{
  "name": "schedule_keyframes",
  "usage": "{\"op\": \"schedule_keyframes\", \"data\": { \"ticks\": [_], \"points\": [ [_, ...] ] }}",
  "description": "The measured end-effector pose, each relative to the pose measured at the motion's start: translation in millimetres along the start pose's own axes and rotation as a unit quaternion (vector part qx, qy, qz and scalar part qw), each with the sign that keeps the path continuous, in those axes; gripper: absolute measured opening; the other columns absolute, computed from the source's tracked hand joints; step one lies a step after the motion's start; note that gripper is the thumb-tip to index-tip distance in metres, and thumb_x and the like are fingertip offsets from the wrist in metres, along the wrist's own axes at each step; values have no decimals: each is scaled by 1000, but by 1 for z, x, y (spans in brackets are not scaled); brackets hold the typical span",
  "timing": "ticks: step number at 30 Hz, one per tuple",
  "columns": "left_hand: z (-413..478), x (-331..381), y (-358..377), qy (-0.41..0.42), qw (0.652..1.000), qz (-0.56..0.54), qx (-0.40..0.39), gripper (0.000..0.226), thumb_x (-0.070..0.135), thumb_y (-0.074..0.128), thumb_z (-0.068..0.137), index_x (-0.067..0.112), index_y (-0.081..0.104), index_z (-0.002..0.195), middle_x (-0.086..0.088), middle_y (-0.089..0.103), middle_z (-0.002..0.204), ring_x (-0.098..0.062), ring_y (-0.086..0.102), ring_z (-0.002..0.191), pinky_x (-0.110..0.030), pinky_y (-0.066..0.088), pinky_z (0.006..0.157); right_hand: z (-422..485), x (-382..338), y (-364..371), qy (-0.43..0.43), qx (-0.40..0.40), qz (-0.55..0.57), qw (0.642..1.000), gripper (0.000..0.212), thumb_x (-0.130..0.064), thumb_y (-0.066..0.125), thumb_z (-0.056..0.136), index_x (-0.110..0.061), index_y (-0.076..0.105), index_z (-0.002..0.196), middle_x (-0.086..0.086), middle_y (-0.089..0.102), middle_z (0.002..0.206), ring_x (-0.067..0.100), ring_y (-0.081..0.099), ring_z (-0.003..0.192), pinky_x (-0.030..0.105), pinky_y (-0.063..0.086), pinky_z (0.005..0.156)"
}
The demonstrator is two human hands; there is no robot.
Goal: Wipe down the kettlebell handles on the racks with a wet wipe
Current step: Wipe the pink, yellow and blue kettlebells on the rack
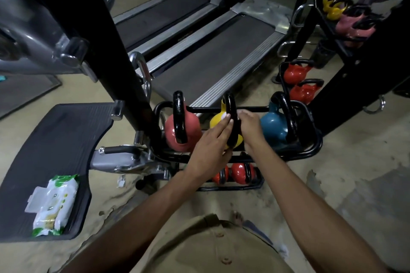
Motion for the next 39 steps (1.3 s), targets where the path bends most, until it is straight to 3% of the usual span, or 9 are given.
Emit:
{"op": "schedule_keyframes", "data": {
  "ticks": [6, 13, 18, 22, 26, 29, 32, 35, 39],
  "points": [
    [-5, 10, 9, 23, 999, 3, 32, 81, 8, 67, 86, 7, 33, 160, -7, 26, 170, -18, 19, 158, -45, 24, 127, -31, 24, -18, -101, 0, -34, 994, 22, -28, 54, 108, -22, 74, 113, -2, 77, 102, 13, 72, 101, 32, 58, 89],
    [10, 37, 15, 52, 996, -35, 62, 77, 3, 67, 86, 10, 39, 157, -6, 33, 167, -19, 23, 157, -45, 24, 127, -42, 12, -61, -178, 14, -55, 982, 13, -22, 61, 105, -24, 74, 108, -5, 77, 98, 11, 73, 94, 26, 57, 81],
    [41, 64, 28, 52, 995, -57, 64, 80, 1, 65, 86, 12, 35, 159, -4, 31, 168, -17, 23, 157, -47, 26, 126, -20, -29, -112, -228, 32, -100, 968, 20, -18, 67, 100, -26, 68, 117, -11, 75, 105, 4, 71, 100, 24, 57, 88],
    [79, 87, 51, 9, 993, -105, 48, 78, 14, 70, 93, 14, 33, 161, 0, 27, 169, -14, 24, 156, -42, 29, 126, 12, -66, -156, -268, 26, -142, 953, 21, -14, 67, 97, -30, 72, 109, -15, 77, 104, 2, 72, 100, 23, 55, 91],
    [110, 99, 75, -28, 995, -97, 13, 78, 32, 67, 99, 21, 25, 164, 5, 20, 171, -12, 25, 155, -36, 30, 125, 61, -84, -181, -268, 4, -220, 938, 18, -15, 62, 99, -25, 76, 106, -11, 76, 100, 0, 70, 93, 8, 49, 77],
    [119, 104, 85, -37, 996, -85, -9, 77, 35, 65, 100, 21, 25, 164, 8, 16, 172, -12, 28, 154, -38, 35, 122, 105, -80, -177, -212, -10, -317, 924, 20, -17, 58, 99, -16, 75, 109, -3, 75, 102, 12, 67, 93, 9, 43, 68],
    [118, 110, 89, -52, 995, -83, -10, 76, 35, 63, 101, 23, 22, 165, 12, 12, 173, -10, 31, 152, -35, 40, 119, 140, -72, -157, -153, -80, -425, 888, 29, -17, 49, 103, -3, 73, 105, 13, 74, 107, 28, 67, 99, 27, 44, 74],
    [115, 114, 91, -71, 995, -62, -9, 78, 37, 61, 102, 26, 16, 166, 15, 6, 173, -14, 34, 151, -36, 41, 118, 158, -80, -137, -129, -131, -506, 843, 32, -15, 46, 102, 3, 71, 108, 22, 71, 116, 37, 66, 109, 29, 40, 75],
    [116, 119, 92, -91, 995, -45, -8, 78, 38, 59, 103, 25, 15, 166, 12, 6, 173, -19, 36, 149, -40, 40, 118, 156, -97, -116, -186, -212, -619, 733, 28, -14, 52, 100, 2, 72, 111, 19, 72, 114, 35, 67, 105, 35, 52, 82]
  ]
}}
Point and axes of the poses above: each hand's wrist, its own z-axis towards the middle knuckle, its own y-axis out of the palm, x = y × z, the point moved 3 cm from there along z, towards the middle knuckle
